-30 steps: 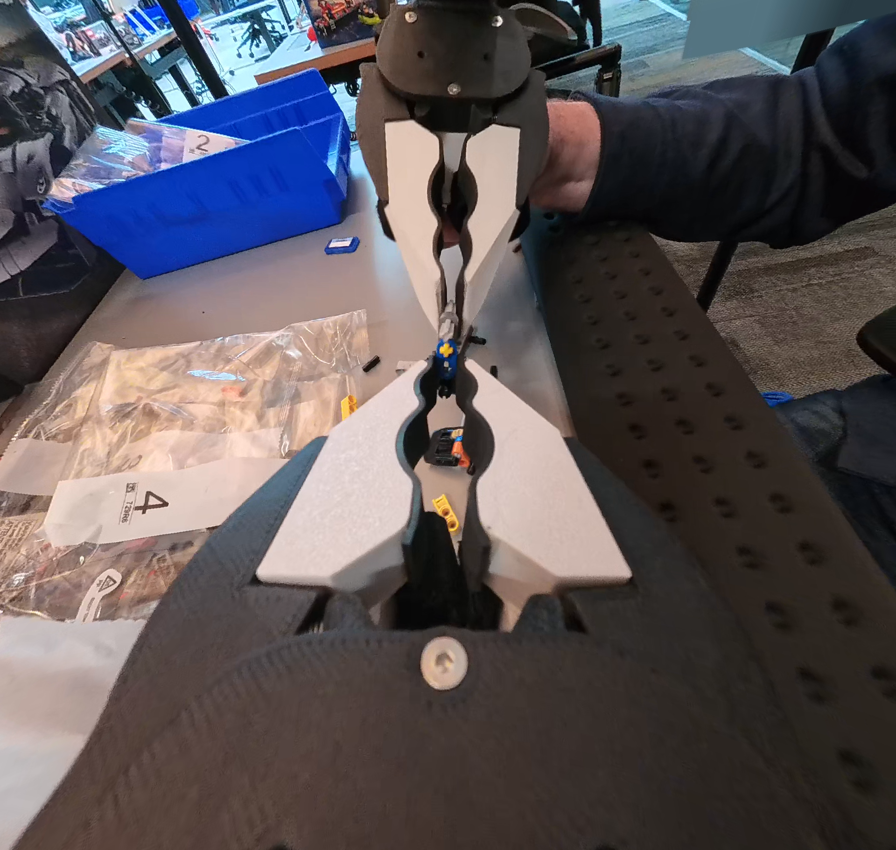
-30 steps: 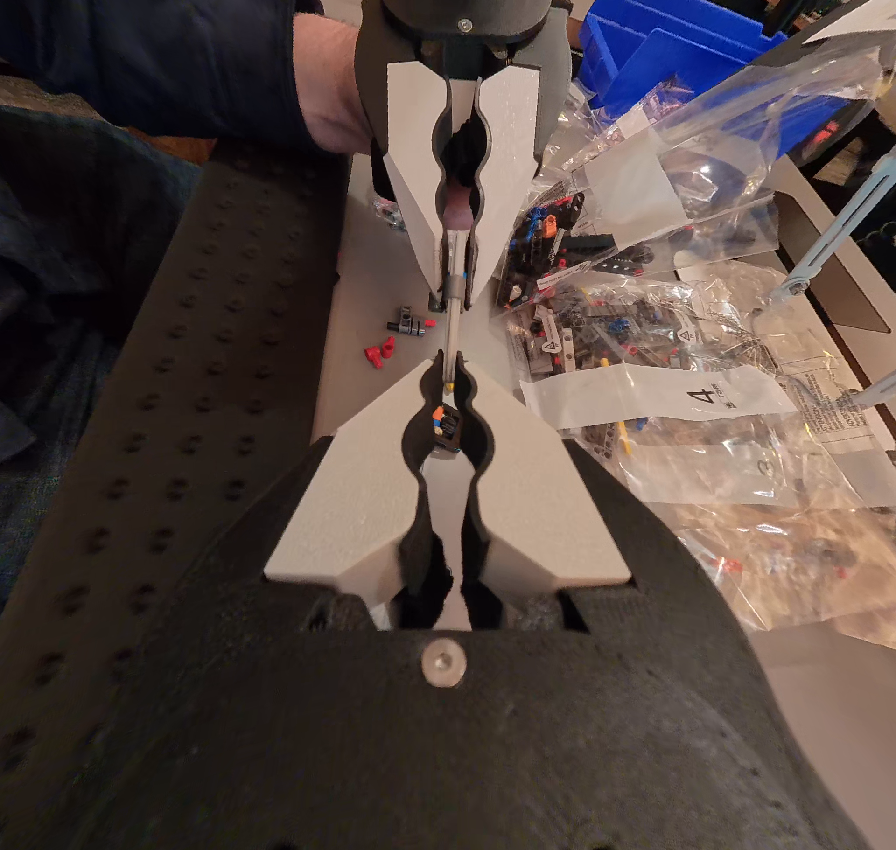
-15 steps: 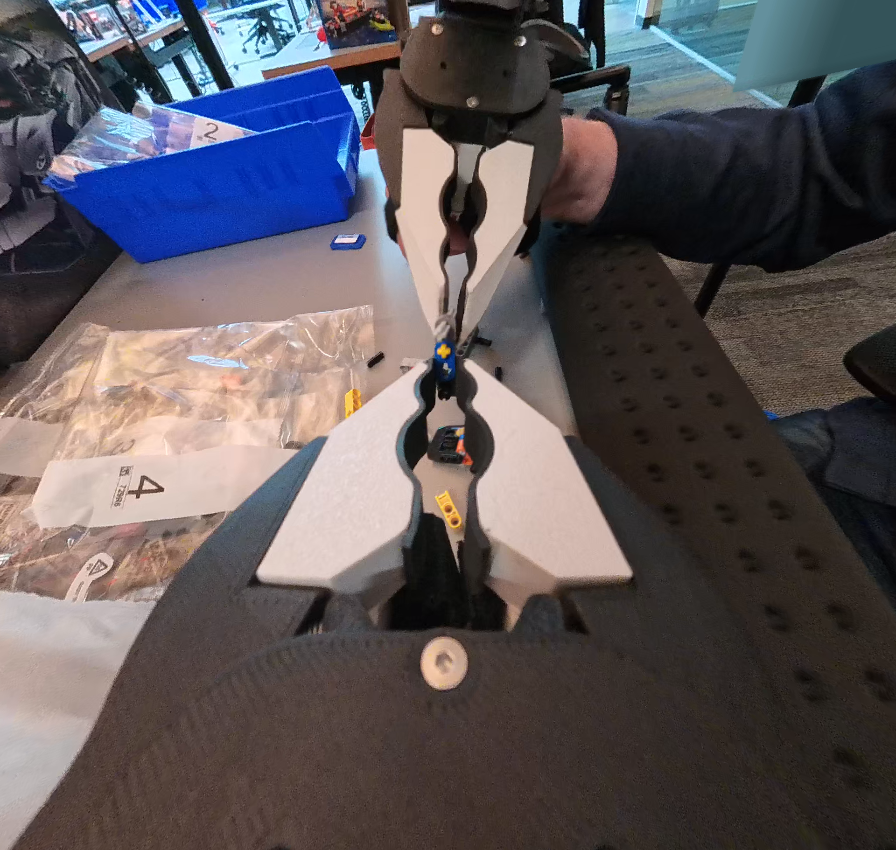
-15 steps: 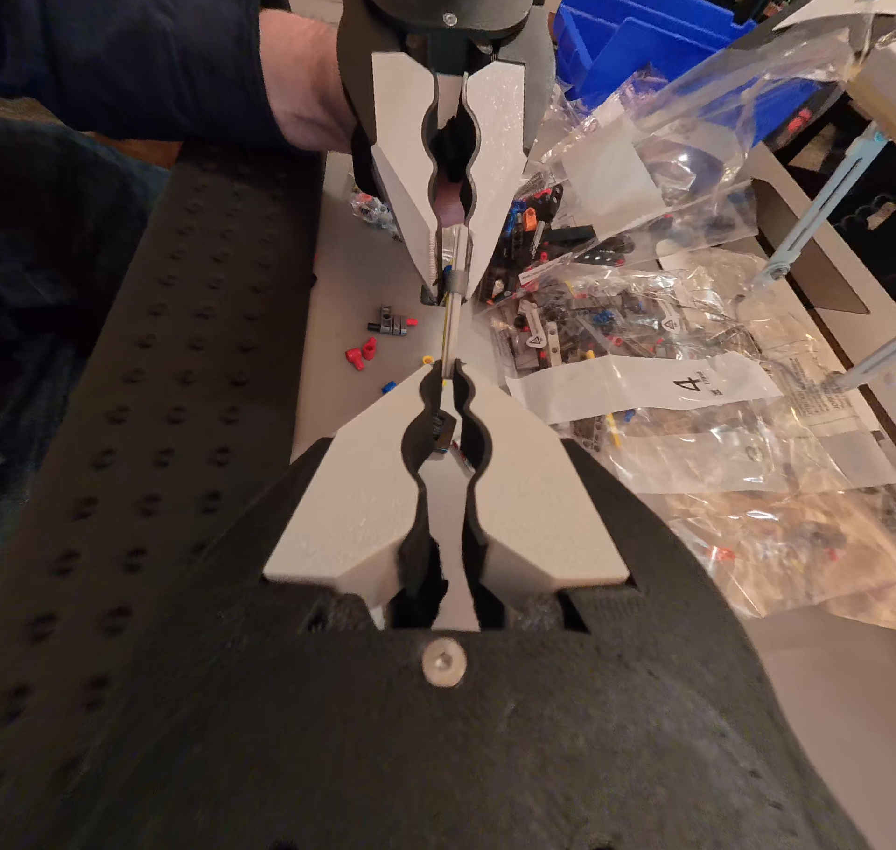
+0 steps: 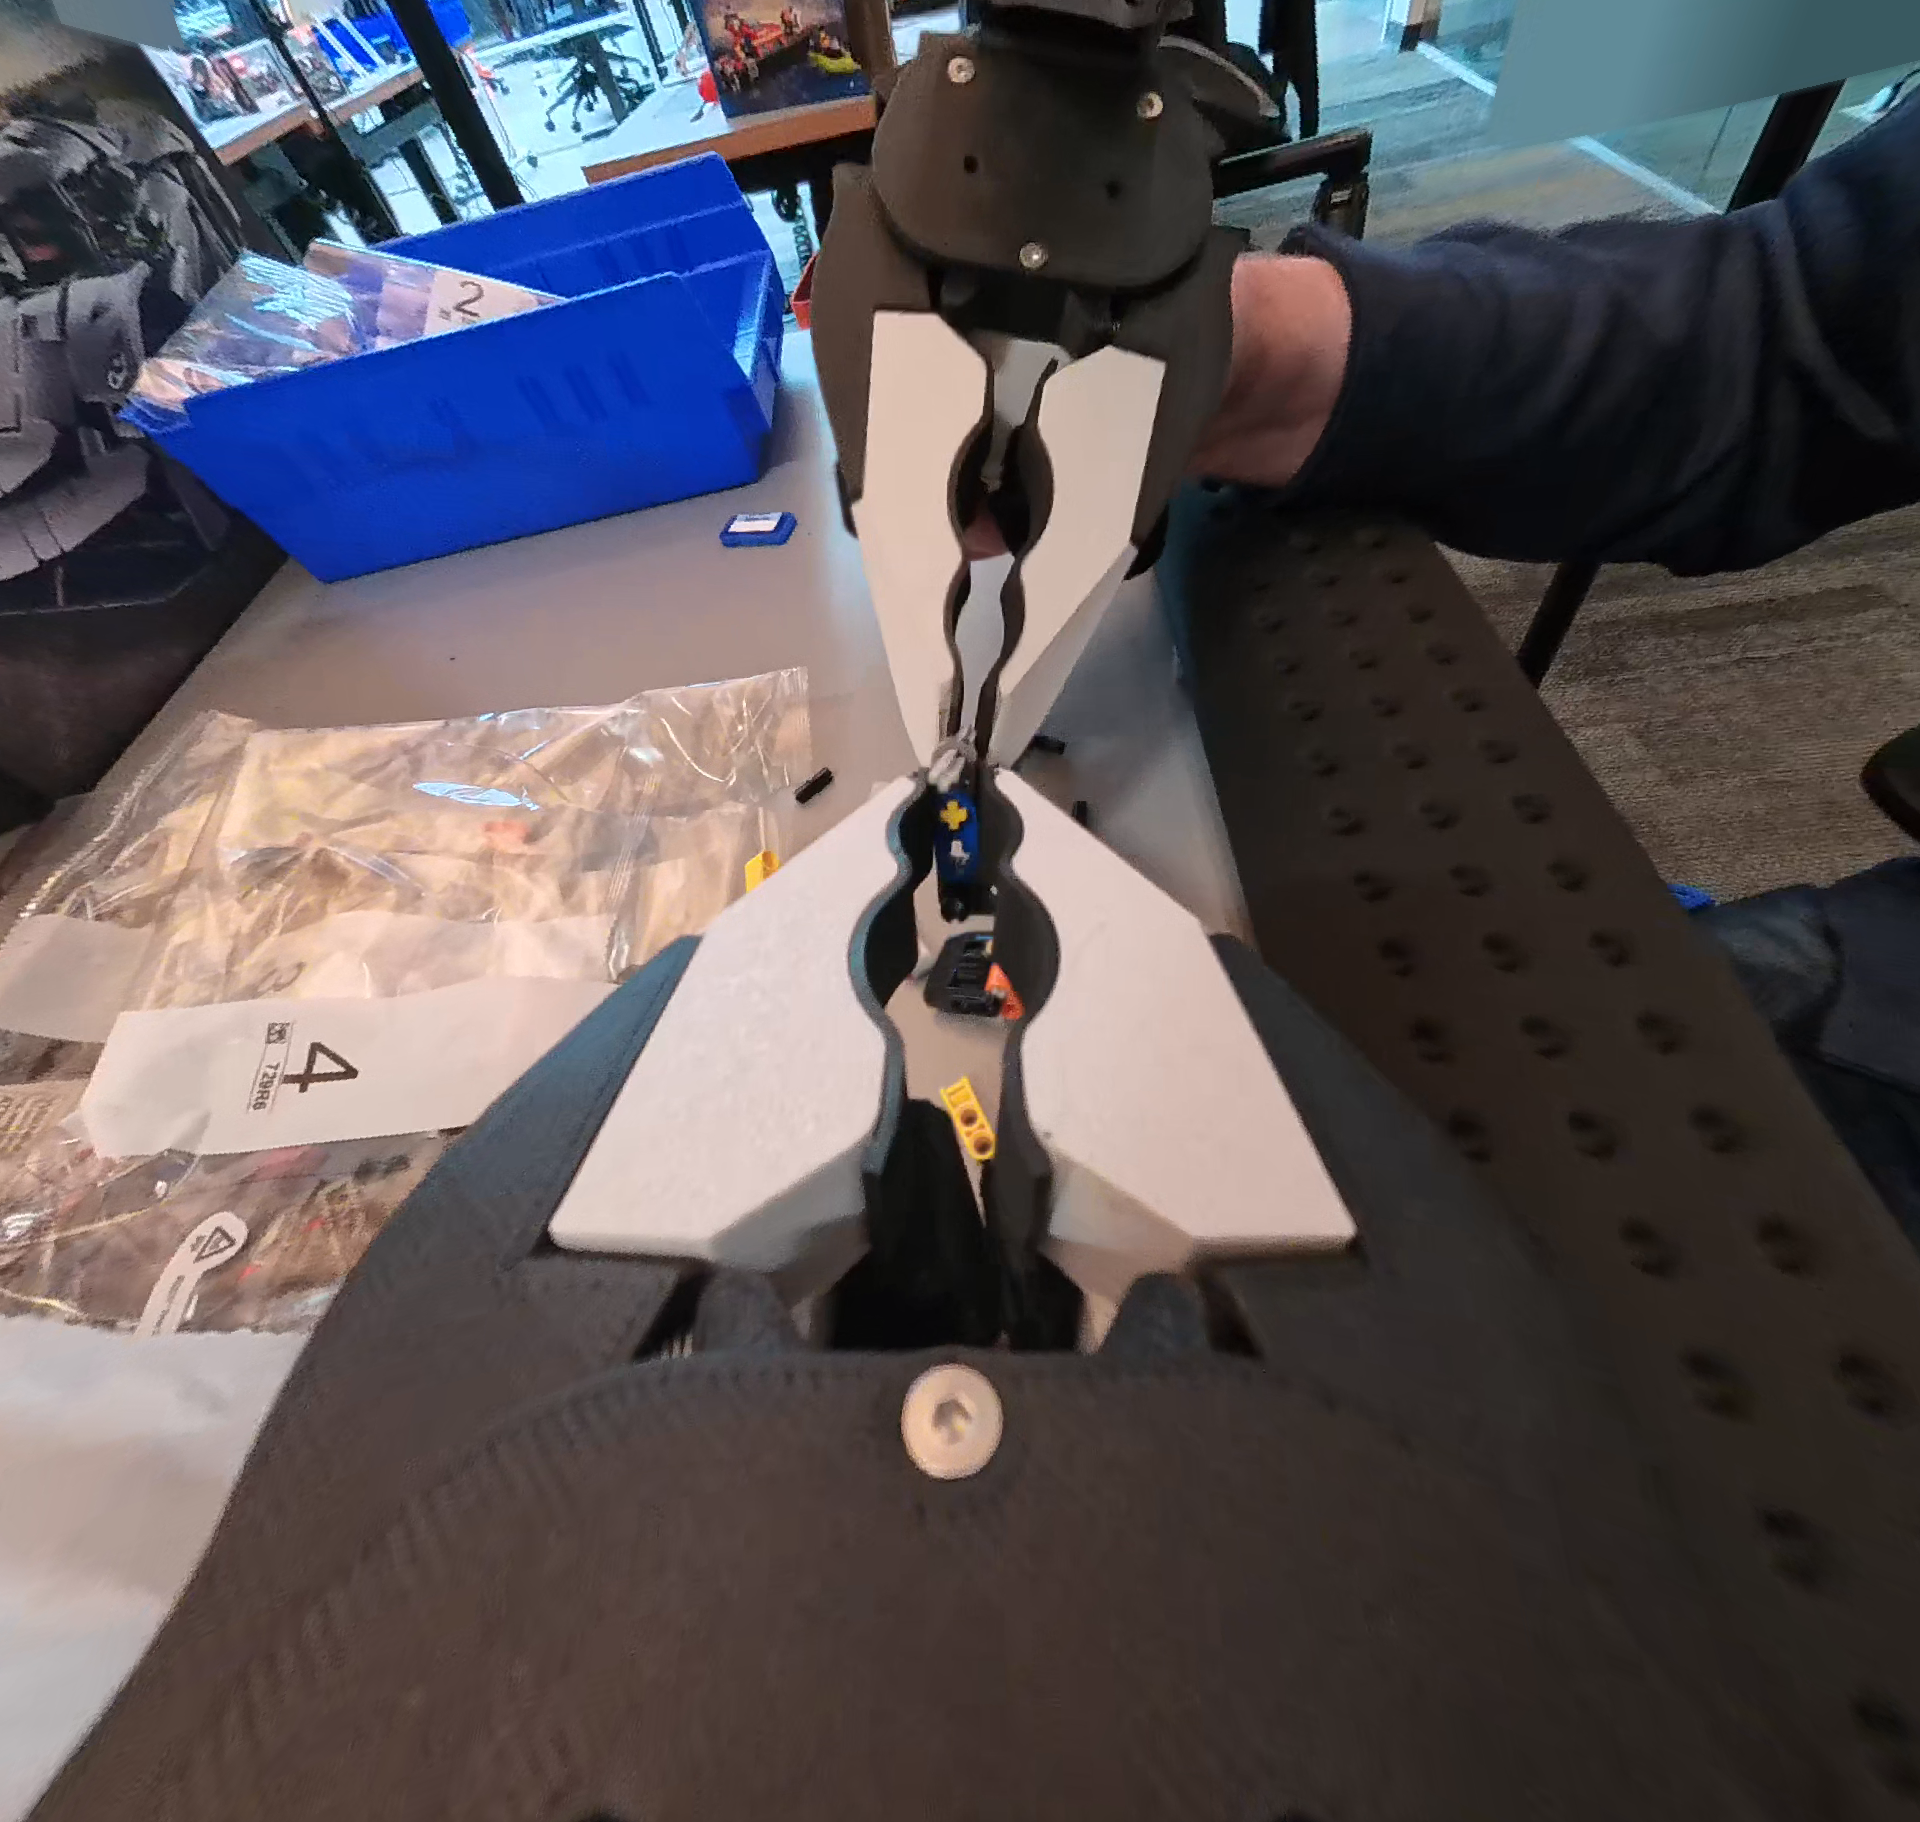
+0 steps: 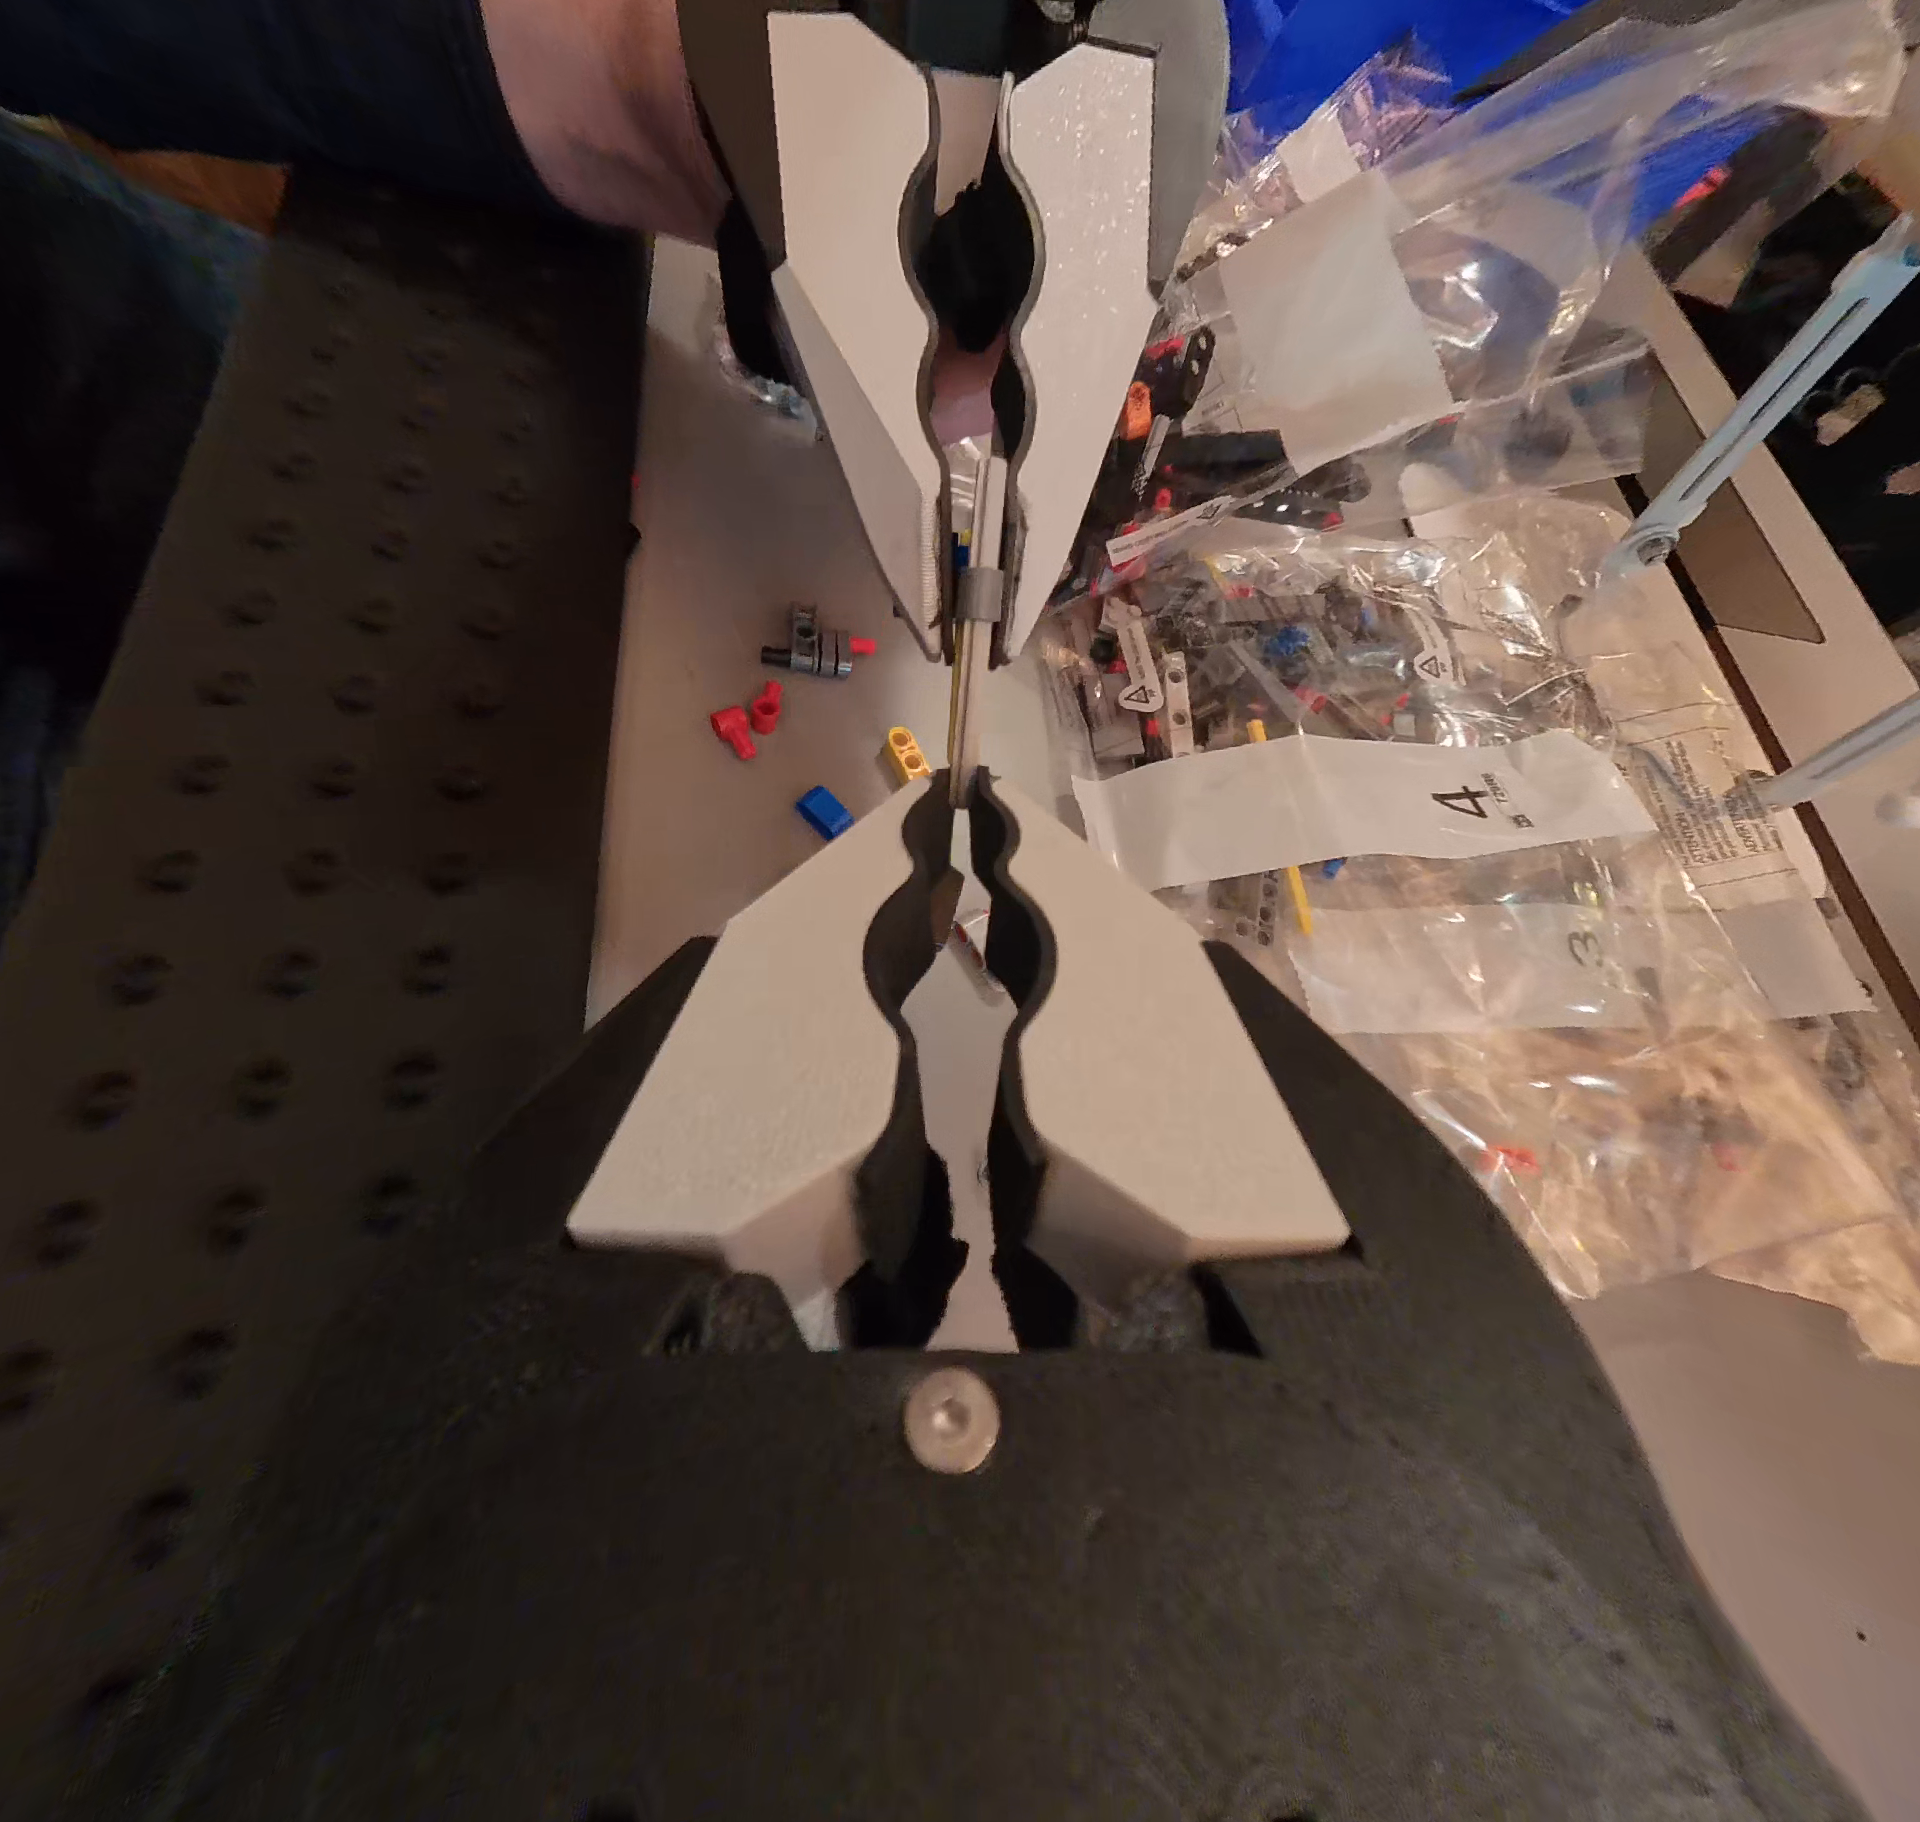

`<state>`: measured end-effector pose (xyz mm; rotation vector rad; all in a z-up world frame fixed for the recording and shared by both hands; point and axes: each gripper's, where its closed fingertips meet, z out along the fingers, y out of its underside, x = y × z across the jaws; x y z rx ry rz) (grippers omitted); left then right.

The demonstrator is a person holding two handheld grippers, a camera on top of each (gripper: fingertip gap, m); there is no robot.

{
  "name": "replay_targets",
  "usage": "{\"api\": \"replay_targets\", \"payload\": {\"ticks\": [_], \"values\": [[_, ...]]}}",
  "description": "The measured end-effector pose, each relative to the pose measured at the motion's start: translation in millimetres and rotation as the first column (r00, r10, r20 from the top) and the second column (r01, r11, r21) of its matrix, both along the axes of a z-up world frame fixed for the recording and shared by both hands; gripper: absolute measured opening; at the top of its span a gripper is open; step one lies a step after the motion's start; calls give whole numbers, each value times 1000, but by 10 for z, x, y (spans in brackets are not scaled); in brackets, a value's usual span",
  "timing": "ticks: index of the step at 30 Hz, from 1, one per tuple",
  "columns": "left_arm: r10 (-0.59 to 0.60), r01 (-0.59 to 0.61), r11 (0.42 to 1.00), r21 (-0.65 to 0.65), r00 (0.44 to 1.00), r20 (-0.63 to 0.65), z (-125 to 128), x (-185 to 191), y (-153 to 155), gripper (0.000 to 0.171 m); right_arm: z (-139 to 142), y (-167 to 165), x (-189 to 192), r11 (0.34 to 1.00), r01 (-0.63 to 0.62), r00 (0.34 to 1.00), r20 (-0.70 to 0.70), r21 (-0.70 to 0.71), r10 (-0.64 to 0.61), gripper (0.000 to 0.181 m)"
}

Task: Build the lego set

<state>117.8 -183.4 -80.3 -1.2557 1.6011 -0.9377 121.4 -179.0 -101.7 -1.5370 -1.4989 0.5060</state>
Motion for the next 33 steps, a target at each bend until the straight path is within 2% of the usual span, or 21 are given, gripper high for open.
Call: {"api": "replay_targets", "payload": {"ticks": [6, 7, 9, 10, 11, 13, 17, 18, 20, 22, 25, 29, 33], "values": [[20, -17, 999, -43, 997, 71, 146, 3, 2, 6, 112, -9, 15, 1000, -1, 998, -60, 5, 1, 0], [44, -37, 997, -62, 992, 116, 245, -30, 38, 6, 66, 23, 67, 1000, 18, 999, -30, 9, -18, 1], [138, -68, 977, -201, 922, 362, 764, -358, 283, 6, -154, 115, 258, 997, 73, 995, 73, -5, -72, 1], [159, -104, 981, -165, 917, 365, 800, -495, 362, 6, -63, 64, 207, 999, 46, 999, 13, -16, -46, 0], [151, -119, 985, -122, 942, 299, 682, -495, 349, 6, 30, 6, 136, 1000, 11, 1000, -28, -17, -12, 0], [110, -82, 989, -123, 964, 241, 528, -355, 246, 6, -177, 67, 136, 999, 35, 996, 79, -23, -33, 0], [102, -86, 992, -95, 977, 187, 403, -292, 266, 6, -498, 133, 244, 987, 98, 979, 189, -126, -73, 2], [87, -69, 992, -104, 980, 180, 375, -280, 244, 6, -494, 132, 235, 989, 94, 980, 186, -116, -72, 3], [95, -88, 994, -59, 987, 127, 263, -233, 251, 6, -404, 107, 162, 989, 79, 988, 139, -123, -61, 16], [75, -72, 997, -31, 992, 101, 208, -167, 189, 6, -292, 143, 130, 992, 94, 991, 105, -86, -85, 20], [50, -49, 999, -10, 995, 87, 158, -57, 123, 6, -25, 122, -25, 997, 71, 997, 8, 33, -72, 16], [32, -33, 999, 38, 999, 39, 56, 57, 56, 6, 60, 133, -129, 992, 81, 997, -16, 96, -80, 14], [35, -37, 998, 56, 998, 43, 65, 75, 50, 6, 80, 129, -122, 986, 97, 995, 8, 135, -99, 1]]}}
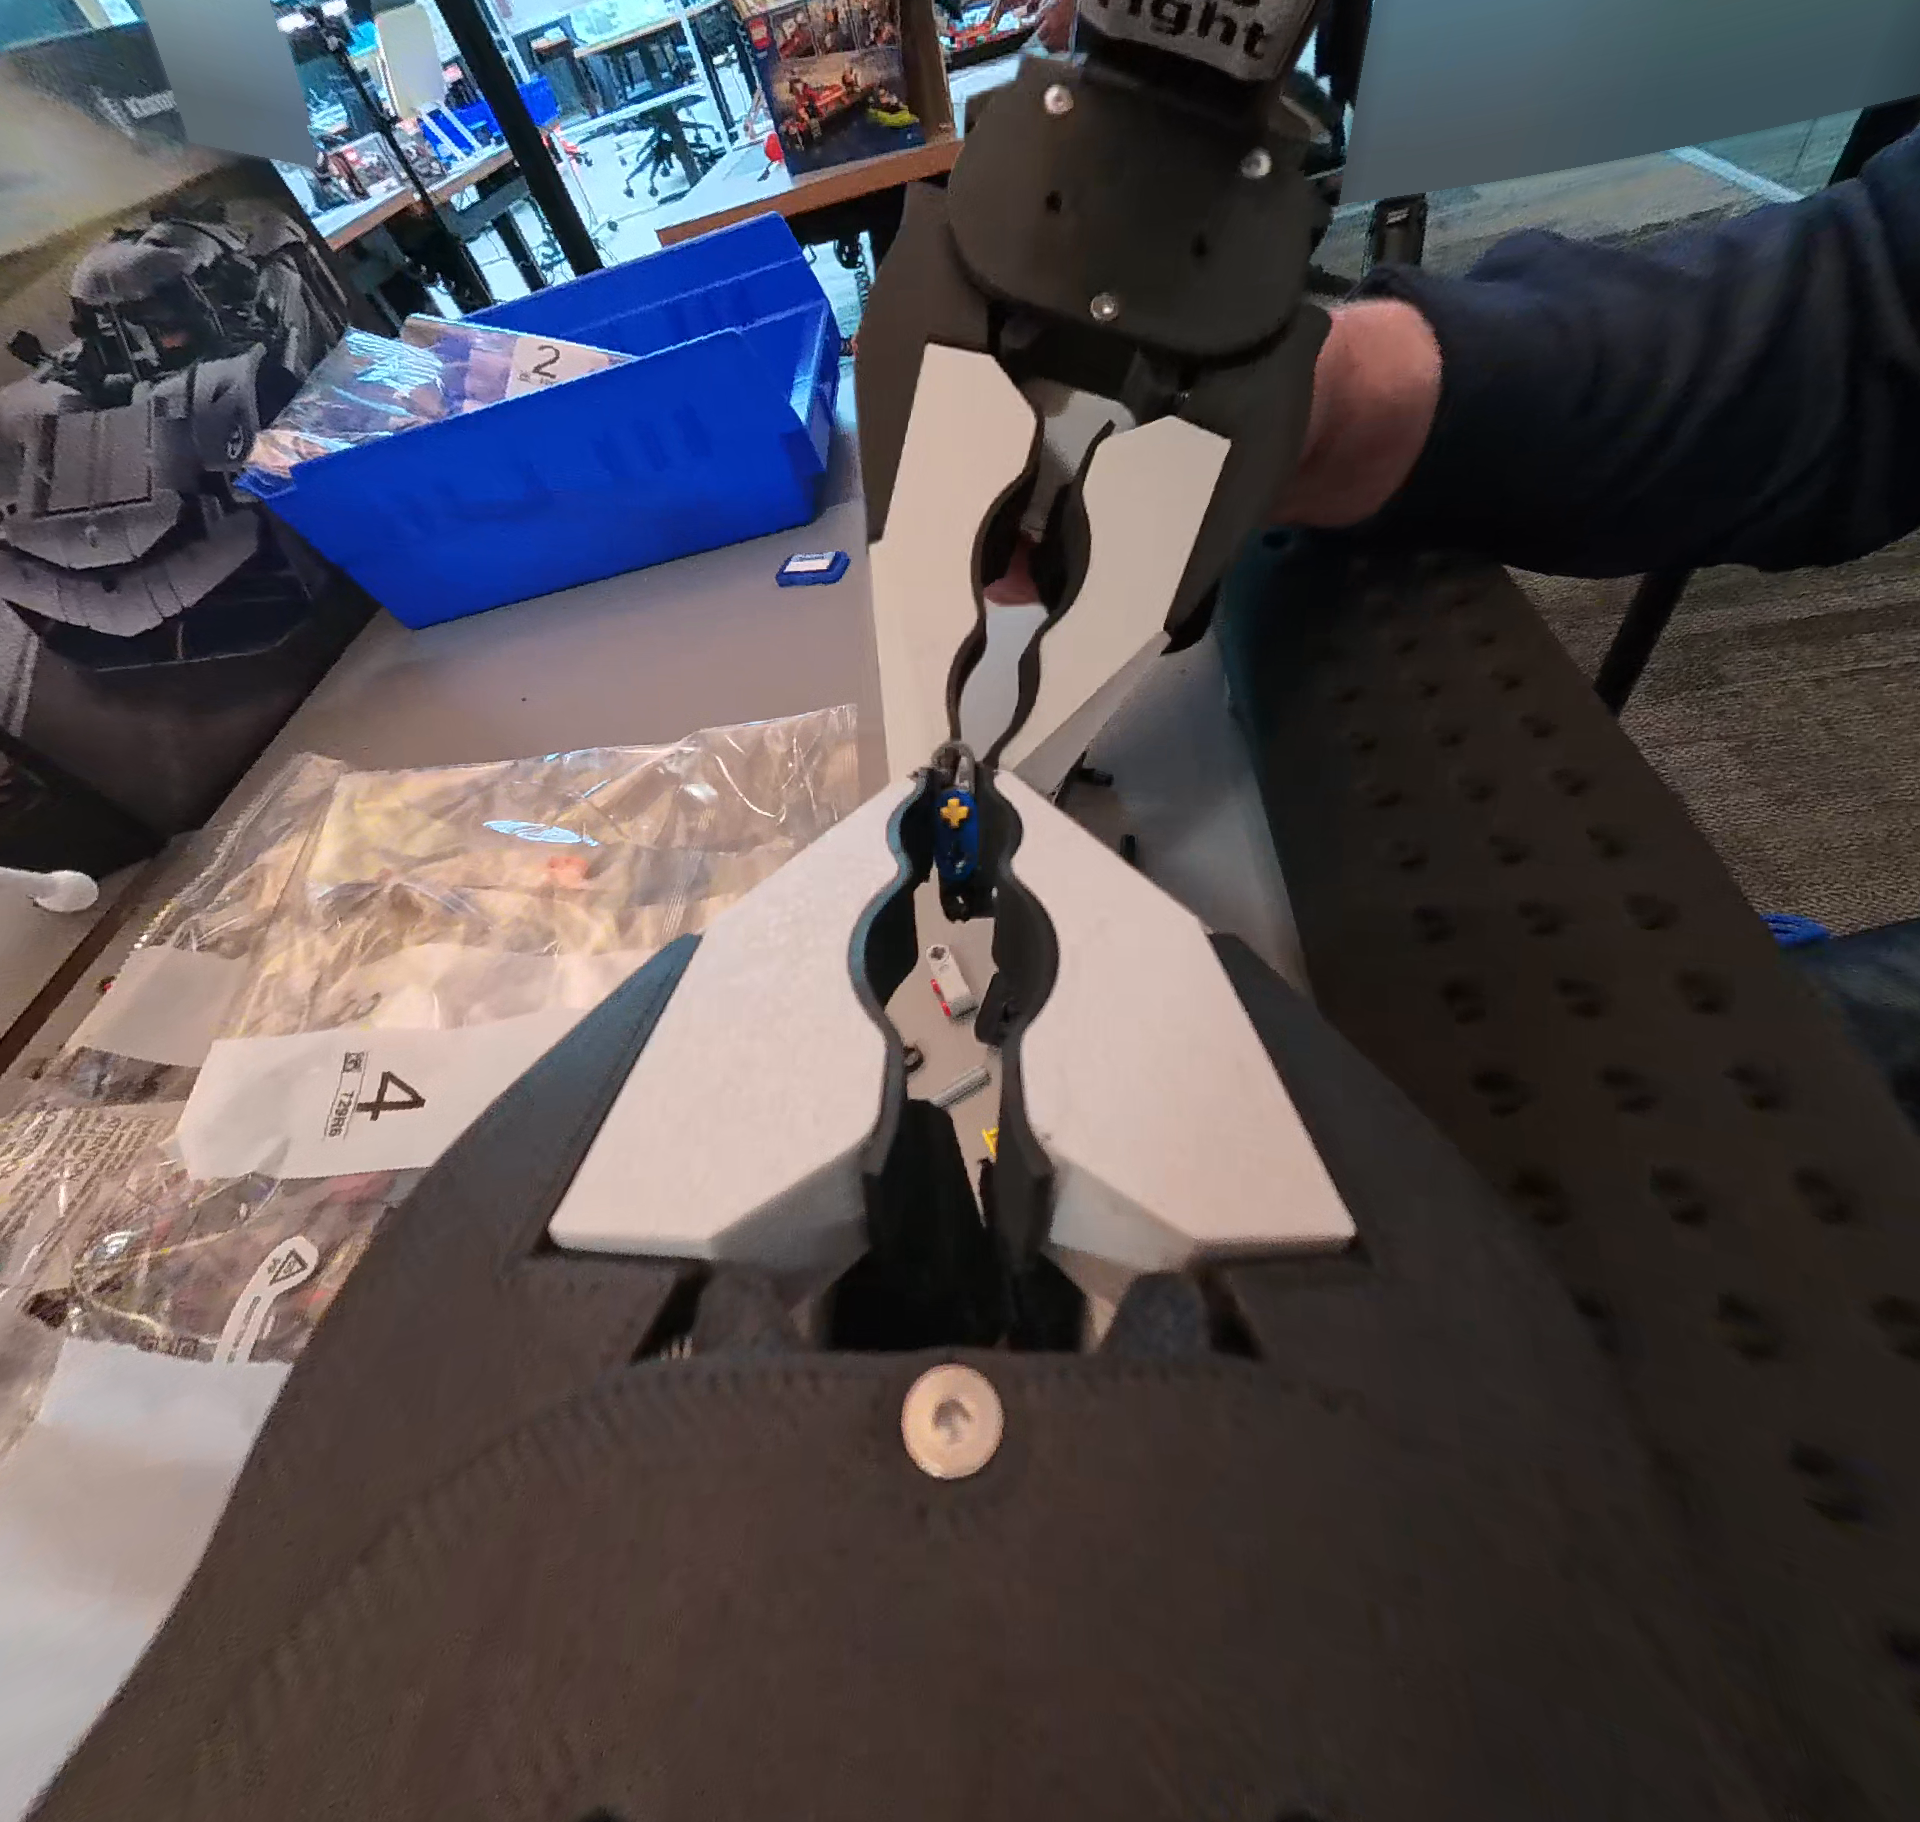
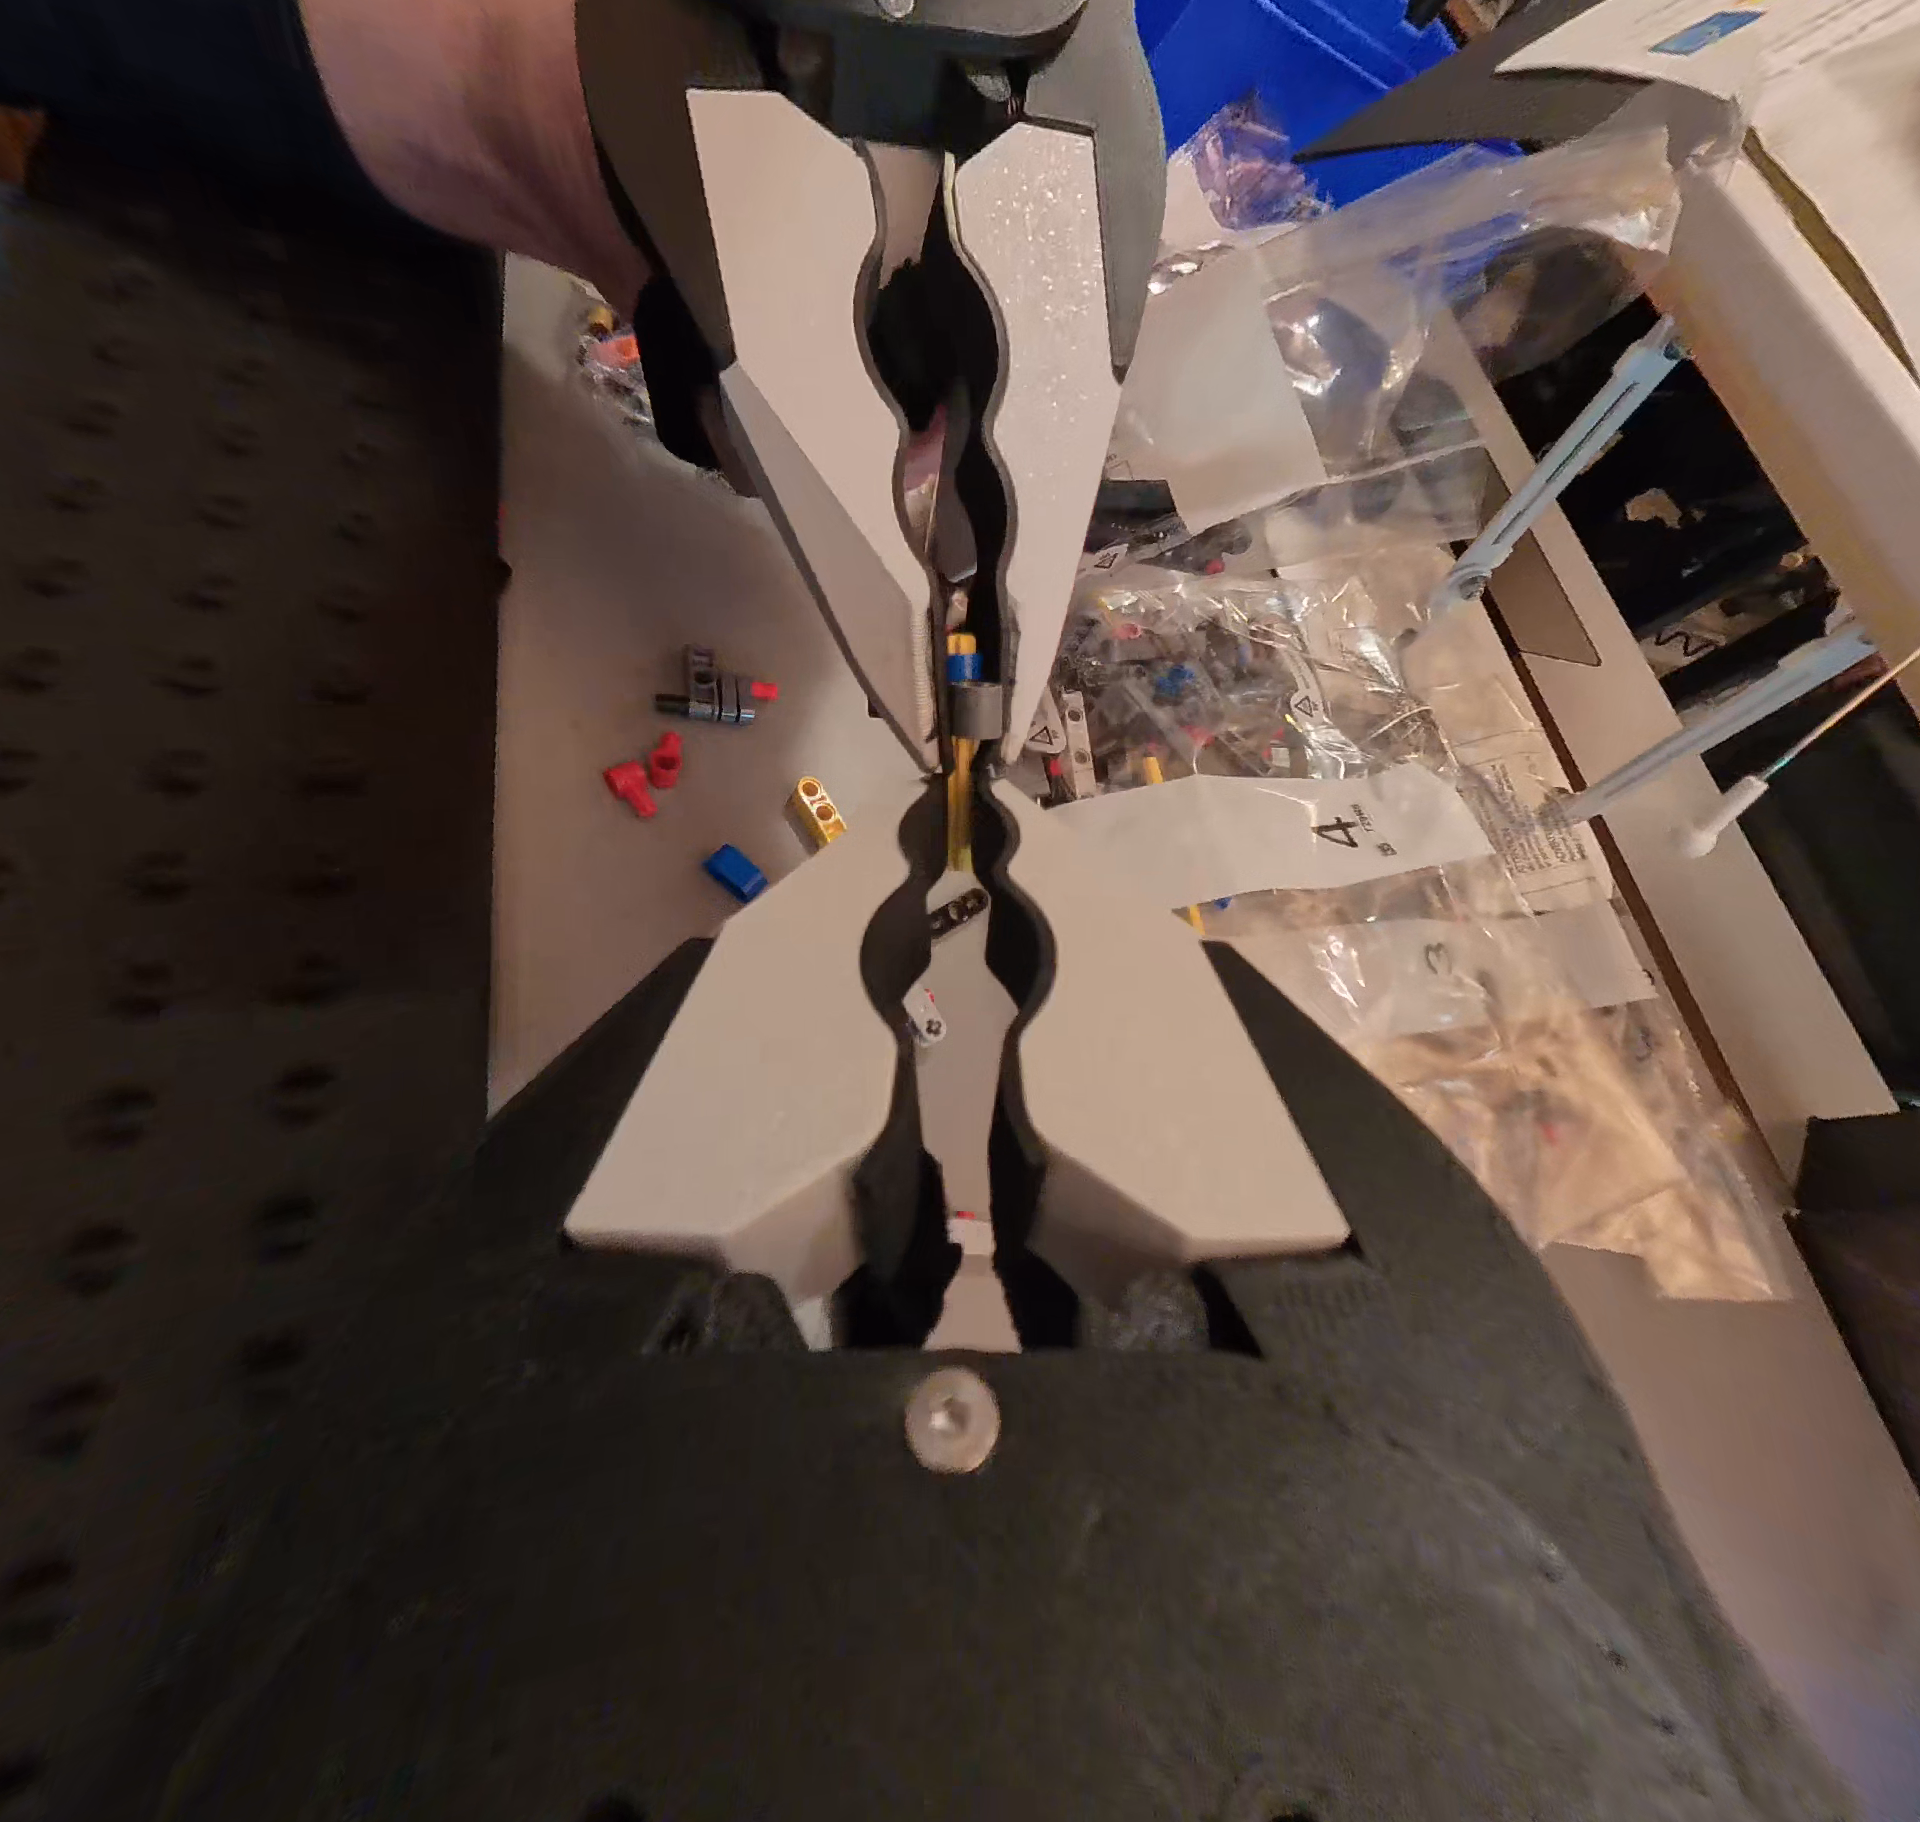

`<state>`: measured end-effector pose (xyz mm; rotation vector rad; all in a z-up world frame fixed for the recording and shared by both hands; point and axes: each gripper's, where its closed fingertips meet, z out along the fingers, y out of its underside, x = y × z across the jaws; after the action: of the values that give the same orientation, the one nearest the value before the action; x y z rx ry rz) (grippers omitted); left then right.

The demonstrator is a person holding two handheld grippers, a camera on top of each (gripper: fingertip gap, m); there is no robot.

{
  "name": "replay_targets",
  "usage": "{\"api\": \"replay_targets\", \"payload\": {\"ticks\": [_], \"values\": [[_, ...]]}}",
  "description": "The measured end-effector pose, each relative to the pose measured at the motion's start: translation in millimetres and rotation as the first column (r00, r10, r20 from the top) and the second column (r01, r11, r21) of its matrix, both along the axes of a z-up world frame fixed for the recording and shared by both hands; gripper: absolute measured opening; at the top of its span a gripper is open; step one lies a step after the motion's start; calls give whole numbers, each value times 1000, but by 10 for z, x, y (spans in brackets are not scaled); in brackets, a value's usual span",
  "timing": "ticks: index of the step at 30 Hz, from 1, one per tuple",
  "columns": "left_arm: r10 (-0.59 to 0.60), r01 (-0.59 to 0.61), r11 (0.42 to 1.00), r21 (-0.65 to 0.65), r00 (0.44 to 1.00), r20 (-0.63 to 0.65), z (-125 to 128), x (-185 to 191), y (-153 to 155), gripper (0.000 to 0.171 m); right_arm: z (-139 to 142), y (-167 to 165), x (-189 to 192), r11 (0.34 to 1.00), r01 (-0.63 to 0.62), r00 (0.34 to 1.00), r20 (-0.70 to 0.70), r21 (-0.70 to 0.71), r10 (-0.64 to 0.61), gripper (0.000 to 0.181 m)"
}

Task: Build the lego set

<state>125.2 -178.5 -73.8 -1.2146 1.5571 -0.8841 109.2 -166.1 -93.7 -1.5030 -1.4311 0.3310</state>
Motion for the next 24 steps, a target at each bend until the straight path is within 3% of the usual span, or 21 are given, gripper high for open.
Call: {"api": "replay_targets", "payload": {"ticks": [7, 8, 9, 10, 11, 14, 17, 21, 24], "values": [[43, -37, 994, 104, 998, -55, -23, -59, 17, 7, -94, 0, 106, 999, 17, 996, 91, 29, -19, 1], [94, -97, 992, 75, 995, 37, 177, -187, 142, 6, -265, 121, 315, 995, 85, 975, 201, 47, -92, 2], [123, -124, 992, -5, 980, 153, 431, -374, 242, 5, -323, 155, 446, 994, 110, 974, 199, 15, -110, 2], [142, -146, 989, 8, 976, 166, 490, -496, 297, 5, -155, 93, 386, 997, 72, 995, 75, -31, -70, 1], [149, -155, 987, 52, 983, 103, 381, -489, 298, 6, -34, 61, 312, 998, 45, 999, 15, -41, -45, 1], [108, -107, 990, 97, 994, 0, 141, -278, 164, 6, -443, 46, 262, 994, 37, 980, 200, -99, -16, 1], [121, -118, 988, 104, 992, -21, 73, -270, 212, 6, -580, 60, 338, 984, 57, 978, 209, -170, -21, 2], [108, -94, 984, 151, 991, -85, -82, -183, 163, 6, -437, 40, 224, 983, 31, 993, 122, -181, -8, 16], [110, -93, 979, 179, 990, -88, -94, -135, 151, 6, -251, 26, 141, 992, 6, 999, 44, -124, -1, 15]]}}
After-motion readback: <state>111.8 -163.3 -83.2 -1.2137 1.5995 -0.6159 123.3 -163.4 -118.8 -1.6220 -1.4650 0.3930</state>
